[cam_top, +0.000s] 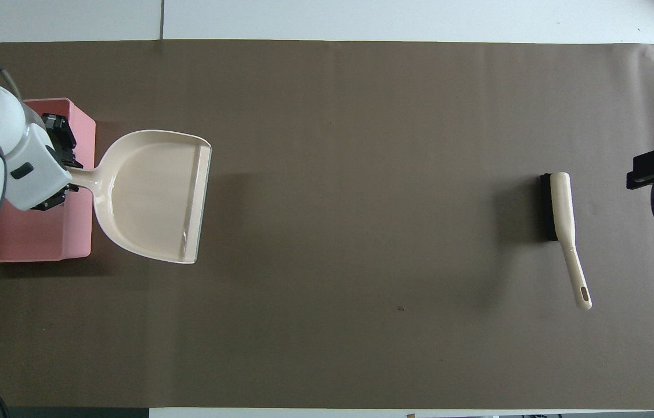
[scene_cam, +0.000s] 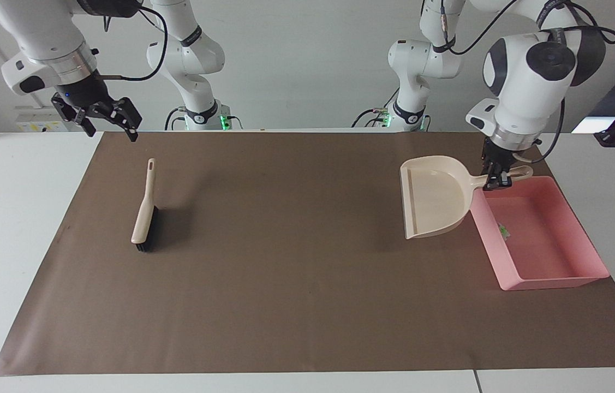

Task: Clean e-waste and dump in bin
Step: 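Lower the dustpan back onto the table with the left gripper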

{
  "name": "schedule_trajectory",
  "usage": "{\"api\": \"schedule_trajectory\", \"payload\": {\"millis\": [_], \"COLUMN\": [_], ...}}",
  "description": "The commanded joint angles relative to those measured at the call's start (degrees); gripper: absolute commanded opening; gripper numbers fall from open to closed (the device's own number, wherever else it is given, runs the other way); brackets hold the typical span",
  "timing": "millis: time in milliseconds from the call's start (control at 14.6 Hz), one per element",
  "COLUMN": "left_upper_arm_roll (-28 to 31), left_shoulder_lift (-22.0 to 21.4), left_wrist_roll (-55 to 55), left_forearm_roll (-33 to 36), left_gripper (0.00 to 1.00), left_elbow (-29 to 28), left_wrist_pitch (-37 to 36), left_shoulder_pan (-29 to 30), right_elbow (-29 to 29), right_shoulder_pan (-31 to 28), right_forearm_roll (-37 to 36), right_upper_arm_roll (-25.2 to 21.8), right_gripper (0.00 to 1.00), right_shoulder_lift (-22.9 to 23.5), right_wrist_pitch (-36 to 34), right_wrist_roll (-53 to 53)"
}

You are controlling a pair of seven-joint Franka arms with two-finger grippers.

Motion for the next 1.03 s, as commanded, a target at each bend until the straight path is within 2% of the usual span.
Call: {"api": "schedule_trajectory", "payload": {"millis": [0,274,549,686,960], "left_upper_arm_roll": [0.91,0.82,0.99,0.99,0.99], "left_shoulder_lift": [-1.36,1.19,1.36,3.37,4.62], "left_wrist_roll": [-4.35,-8.66,-13.05,-16.12,-17.2], "left_forearm_roll": [-0.55,-0.55,-0.37,-0.2,2.79], "left_gripper": [0.0,0.0,0.0,0.0,0.0], "left_elbow": [-6.93,-10.54,-16.08,-18.02,-19.25], "left_wrist_pitch": [6.15,9.23,16.43,19.86,20.66], "left_shoulder_pan": [-4.57,-8.26,-9.67,-10.82,-11.26], "right_elbow": [-3.05,-3.86,-3.77,-3.07,-3.07], "right_shoulder_pan": [-0.36,0.08,-0.18,-0.27,0.08], "right_forearm_roll": [0.77,0.77,0.07,-0.19,-0.28], "right_upper_arm_roll": [0.18,0.18,0.09,0.09,0.09], "right_gripper": [0.99,0.99,0.99,0.99,0.99], "right_shoulder_lift": [-1.56,-2.27,-2.18,-1.83,-1.83], "right_wrist_pitch": [0.91,0.84,1.45,1.54,2.24], "right_wrist_roll": [0.81,0.37,-3.13,-4.38,-4.47]}}
